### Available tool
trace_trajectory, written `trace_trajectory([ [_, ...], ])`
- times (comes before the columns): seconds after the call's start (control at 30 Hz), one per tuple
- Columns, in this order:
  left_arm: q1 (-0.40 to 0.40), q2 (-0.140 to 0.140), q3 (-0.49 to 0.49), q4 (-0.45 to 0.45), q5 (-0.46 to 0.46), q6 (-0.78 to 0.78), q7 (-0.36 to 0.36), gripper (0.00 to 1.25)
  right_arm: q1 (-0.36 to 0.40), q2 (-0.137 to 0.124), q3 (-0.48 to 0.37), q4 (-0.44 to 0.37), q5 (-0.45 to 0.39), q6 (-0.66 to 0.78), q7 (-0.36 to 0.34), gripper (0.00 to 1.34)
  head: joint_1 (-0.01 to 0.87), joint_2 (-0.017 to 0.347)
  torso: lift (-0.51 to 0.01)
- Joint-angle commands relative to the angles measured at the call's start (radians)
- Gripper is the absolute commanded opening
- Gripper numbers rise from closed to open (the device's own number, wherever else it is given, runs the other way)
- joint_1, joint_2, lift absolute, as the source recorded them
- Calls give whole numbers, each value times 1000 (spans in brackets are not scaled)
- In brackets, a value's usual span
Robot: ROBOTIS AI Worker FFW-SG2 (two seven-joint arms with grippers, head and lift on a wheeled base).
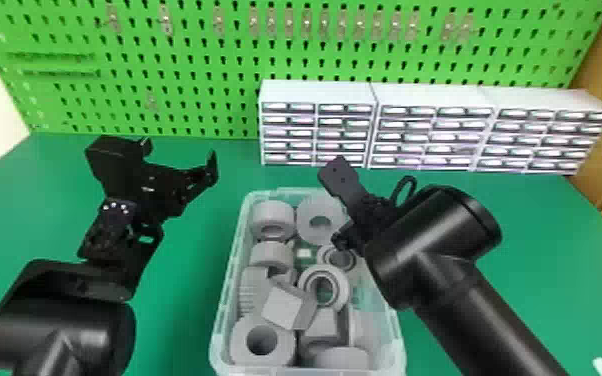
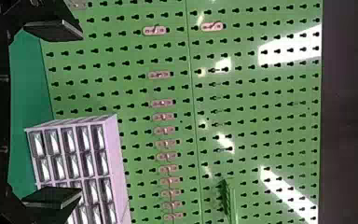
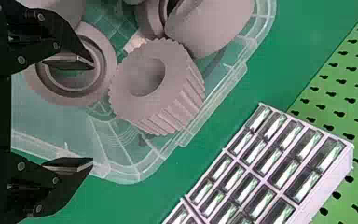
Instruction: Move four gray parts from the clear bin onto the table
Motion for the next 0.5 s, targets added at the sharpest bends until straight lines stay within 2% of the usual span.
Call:
trace_trajectory([
  [0.0, 0, 0, -1, 0, 1, 0, 0, 1135, -15, 3, 5, 66, 8, -52, 0, 816, 678, 34, -50],
  [0.3, 2, 0, 1, 0, 4, 0, 0, 1135, -48, 21, -2, 207, -7, -201, 11, 815, 678, 34, -50],
  [0.47, 2, 0, -1, 0, 4, 0, 0, 1135, -64, 28, -1, 259, -15, -273, 12, 813, 678, 34, -50],
])
